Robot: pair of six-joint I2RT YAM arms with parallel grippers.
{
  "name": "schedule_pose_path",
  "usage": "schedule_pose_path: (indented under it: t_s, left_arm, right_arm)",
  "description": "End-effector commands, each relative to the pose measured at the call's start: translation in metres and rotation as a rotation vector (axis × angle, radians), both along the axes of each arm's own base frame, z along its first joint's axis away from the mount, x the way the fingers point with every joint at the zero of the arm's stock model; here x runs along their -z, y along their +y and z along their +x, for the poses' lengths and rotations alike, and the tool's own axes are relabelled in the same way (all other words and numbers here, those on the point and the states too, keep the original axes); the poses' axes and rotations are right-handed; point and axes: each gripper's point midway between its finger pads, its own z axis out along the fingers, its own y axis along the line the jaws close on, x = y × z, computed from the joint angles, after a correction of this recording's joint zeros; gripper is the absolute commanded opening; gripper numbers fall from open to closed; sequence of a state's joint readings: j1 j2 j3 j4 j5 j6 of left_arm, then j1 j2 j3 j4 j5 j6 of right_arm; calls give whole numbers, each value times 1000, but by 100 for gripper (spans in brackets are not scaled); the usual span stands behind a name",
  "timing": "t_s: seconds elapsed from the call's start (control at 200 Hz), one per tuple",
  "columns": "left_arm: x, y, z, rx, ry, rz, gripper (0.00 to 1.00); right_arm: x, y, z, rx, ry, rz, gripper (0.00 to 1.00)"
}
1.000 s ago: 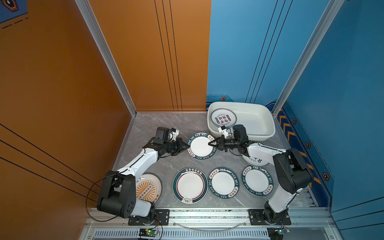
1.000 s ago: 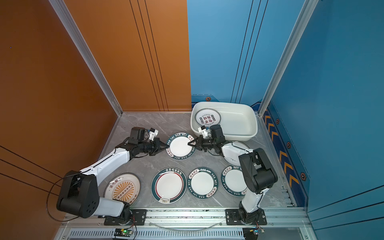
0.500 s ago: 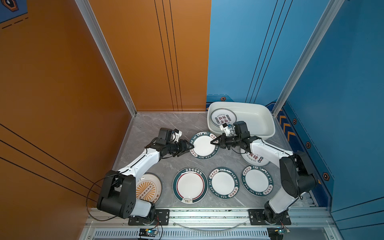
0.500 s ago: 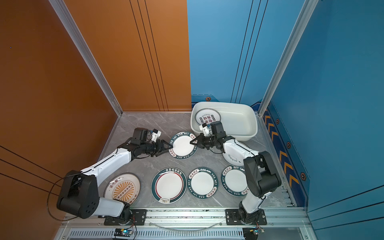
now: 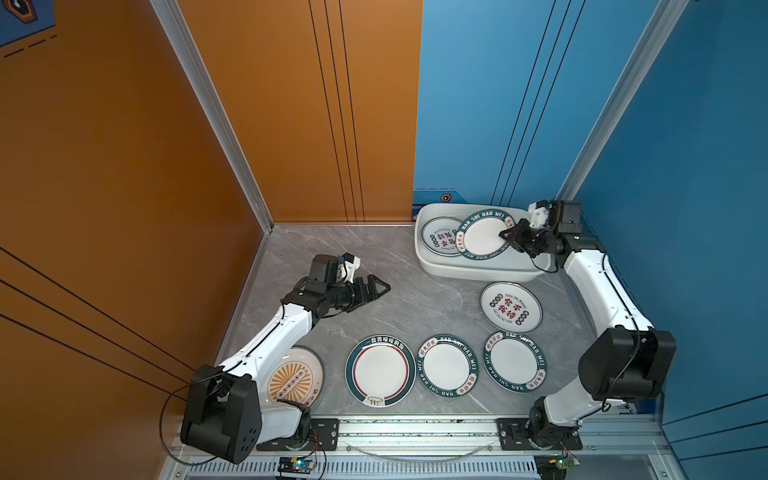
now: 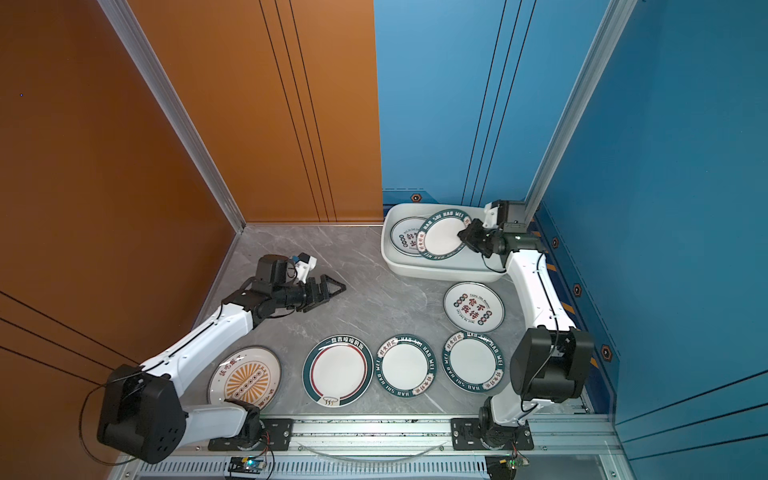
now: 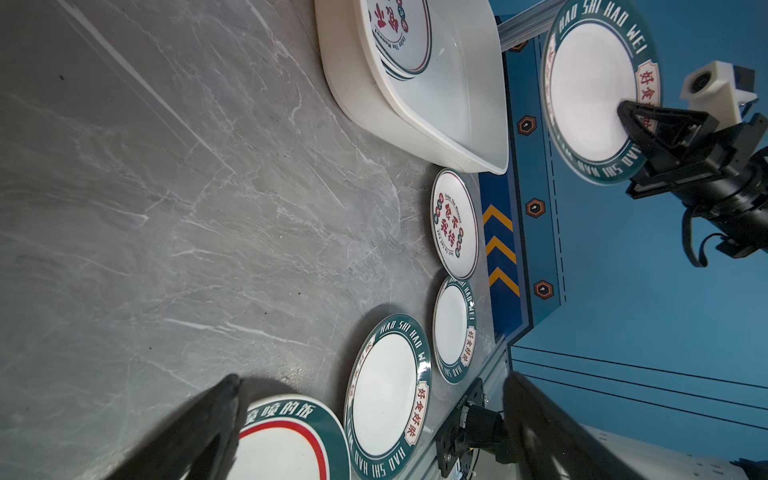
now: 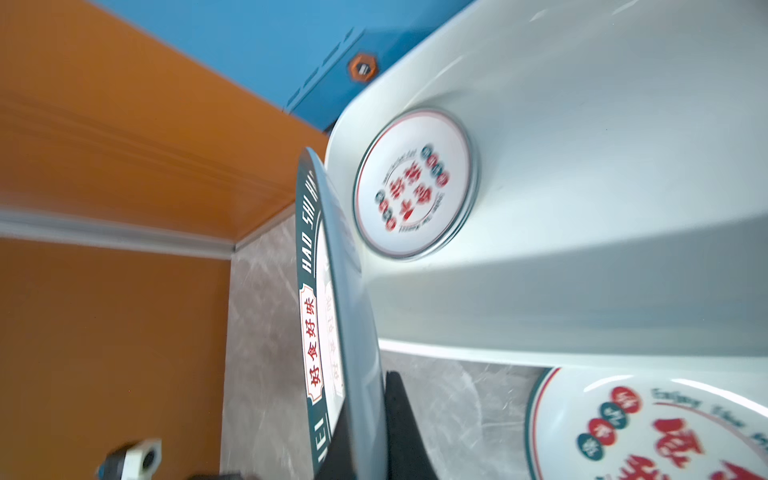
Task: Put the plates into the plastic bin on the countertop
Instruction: 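Carry the plate into the white bin with the right gripper while the left releases, then lower the green-rimmed plate into the bin beside the stack and open the right gripper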
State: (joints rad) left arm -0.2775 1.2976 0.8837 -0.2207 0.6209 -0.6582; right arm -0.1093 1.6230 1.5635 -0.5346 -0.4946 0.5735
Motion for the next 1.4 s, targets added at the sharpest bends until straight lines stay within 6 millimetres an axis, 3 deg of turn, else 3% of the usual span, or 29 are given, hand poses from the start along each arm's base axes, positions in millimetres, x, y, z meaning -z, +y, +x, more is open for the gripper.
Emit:
schedule_pose_path:
  t_s: [0.0, 0.17, 0.195, 0.245, 0.456, 0.496, 0.521, 0.931, 1.211, 1.397]
  left_arm:
    - [5, 4, 2, -16, -13, 12, 98]
    - [2, -1, -4, 20, -23, 15, 98]
    - [3, -1, -4, 25, -23, 18, 98]
    - [4, -2, -7, 33, -18, 22, 98]
    - [11, -3, -12, 61, -2, 29, 98]
    - [12, -3, -13, 64, 0, 29, 98]
    - [12, -3, -13, 65, 2, 29, 98]
    - [15, -2, -13, 72, 10, 31, 98]
    - [16, -2, -15, 82, 13, 35, 98]
    - [16, -2, -15, 85, 14, 33, 98]
  right_arm:
    - [13, -34, 19, 102, 65, -16, 0]
    - [39, -65, 50, 181, 123, -17, 0]
    - [32, -69, 57, 190, 106, -19, 0]
    - [40, -76, 65, 207, 123, -23, 0]
    - [80, -93, 84, 241, 203, -17, 0]
    - [79, -95, 85, 244, 202, -22, 0]
    - [96, -96, 87, 245, 235, -24, 0]
    - [164, -107, 81, 240, 373, -62, 0]
    - [190, -120, 76, 255, 425, -62, 0]
    - [206, -127, 70, 263, 459, -51, 12]
